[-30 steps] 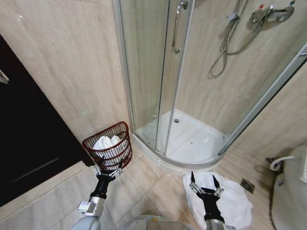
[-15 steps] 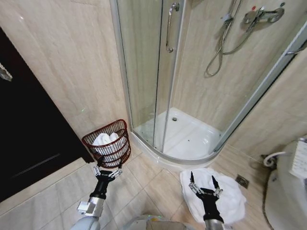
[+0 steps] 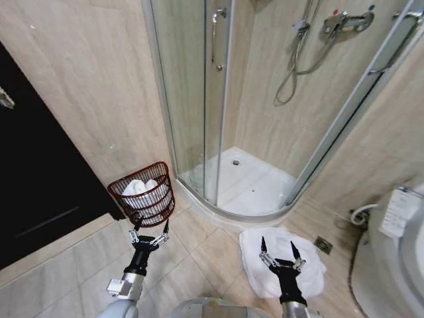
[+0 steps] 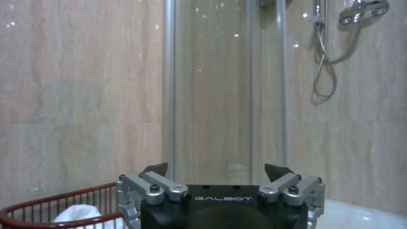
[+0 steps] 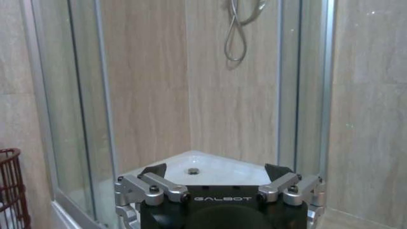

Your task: Discard the used towel into the hamper.

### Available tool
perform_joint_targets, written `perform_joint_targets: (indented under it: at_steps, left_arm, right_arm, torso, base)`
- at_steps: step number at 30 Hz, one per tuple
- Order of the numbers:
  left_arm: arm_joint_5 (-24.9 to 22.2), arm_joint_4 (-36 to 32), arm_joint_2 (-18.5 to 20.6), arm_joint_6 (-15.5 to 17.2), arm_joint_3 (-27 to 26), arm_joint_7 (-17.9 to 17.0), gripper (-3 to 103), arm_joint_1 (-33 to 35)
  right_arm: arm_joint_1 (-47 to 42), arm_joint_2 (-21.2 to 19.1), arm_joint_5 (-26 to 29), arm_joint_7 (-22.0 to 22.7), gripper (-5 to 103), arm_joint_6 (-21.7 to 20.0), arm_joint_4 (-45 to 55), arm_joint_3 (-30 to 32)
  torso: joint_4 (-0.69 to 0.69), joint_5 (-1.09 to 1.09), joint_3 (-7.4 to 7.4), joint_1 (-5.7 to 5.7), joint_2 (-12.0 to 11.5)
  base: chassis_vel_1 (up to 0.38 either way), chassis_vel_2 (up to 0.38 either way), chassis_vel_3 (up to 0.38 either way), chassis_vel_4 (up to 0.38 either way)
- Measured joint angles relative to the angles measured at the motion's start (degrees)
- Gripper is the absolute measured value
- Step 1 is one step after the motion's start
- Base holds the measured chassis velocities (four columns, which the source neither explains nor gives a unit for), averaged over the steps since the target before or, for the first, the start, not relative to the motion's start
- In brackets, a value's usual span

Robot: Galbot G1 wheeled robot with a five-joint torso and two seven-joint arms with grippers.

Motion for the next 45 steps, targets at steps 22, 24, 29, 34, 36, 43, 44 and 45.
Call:
perform_joint_targets:
  at_steps: [22, 24, 29, 34, 36, 43, 44, 45]
  left_arm:
    - [0.25, 0.09, -0.14, 1.24, 0.19, -0.34, 100, 0.26]
    - [0.3, 0.08, -0.14, 1.29, 0.23, -0.36, 100, 0.25]
    - [0.33, -0.01, -0.14, 1.42, 0.28, -0.52, 100, 0.27]
    - [0.28, -0.03, 0.02, 1.3, 0.15, -0.56, 100, 0.31]
    - [0.27, -0.02, 0.03, 1.22, 0.14, -0.6, 100, 0.31]
    - [0.35, -0.02, -0.02, 1.21, 0.19, -1.34, 100, 0.27]
    - [0.35, -0.02, -0.02, 1.21, 0.19, -1.35, 100, 0.28]
    - [0.36, -0.02, -0.02, 1.21, 0.19, -1.36, 100, 0.3]
  right_arm:
    - [1.11, -0.21, 1.9, -0.01, 100, 1.06, -0.53, 0.11]
    - [1.13, -0.21, 1.93, 0.07, 100, 1.08, -0.53, 0.2]
    - [1.25, -0.23, 2.01, 0.18, 100, 1.16, -0.54, 0.47]
    - [1.28, -0.01, 2.01, 0.15, 100, 1.18, -0.52, 0.35]
    - [1.29, 0.08, 1.99, 0.15, 100, 1.18, -0.49, 0.3]
    - [1.18, 0.07, 1.98, 0.15, 100, 1.49, -0.5, 0.44]
    - [1.16, 0.07, 1.98, 0.16, 100, 1.53, -0.53, 0.45]
    - [1.15, 0.07, 1.98, 0.17, 100, 1.6, -0.57, 0.47]
  torso:
    - [0.0, -0.01, -0.55, -0.29, -0.85]
    - [-0.01, -0.01, -0.7, -0.39, -1.1]
    - [0.0, -0.01, -1.47, -0.77, -2.24]
    - [-0.01, -0.01, -2.29, -1.24, -3.53]
    - [-0.01, -0.01, -2.67, -1.38, -4.07]
    - [-0.01, -0.01, -3.94, -1.94, -5.89]
    - [-0.01, -0.01, -4.07, -1.99, -6.07]
    - [-0.01, -0.01, -4.29, -2.12, -6.41]
  base:
    - [-0.026, -0.093, 0.03, 0.092]
    - [0.0, 0.0, 0.0, 0.0]
    - [0.0, 0.0, 0.0, 0.0]
    - [0.0, 0.0, 0.0, 0.0]
    - [0.0, 0.0, 0.0, 0.0]
    - [0.0, 0.0, 0.0, 0.0]
    - [0.0, 0.0, 0.0, 0.0]
    - [0.0, 0.0, 0.0, 0.0]
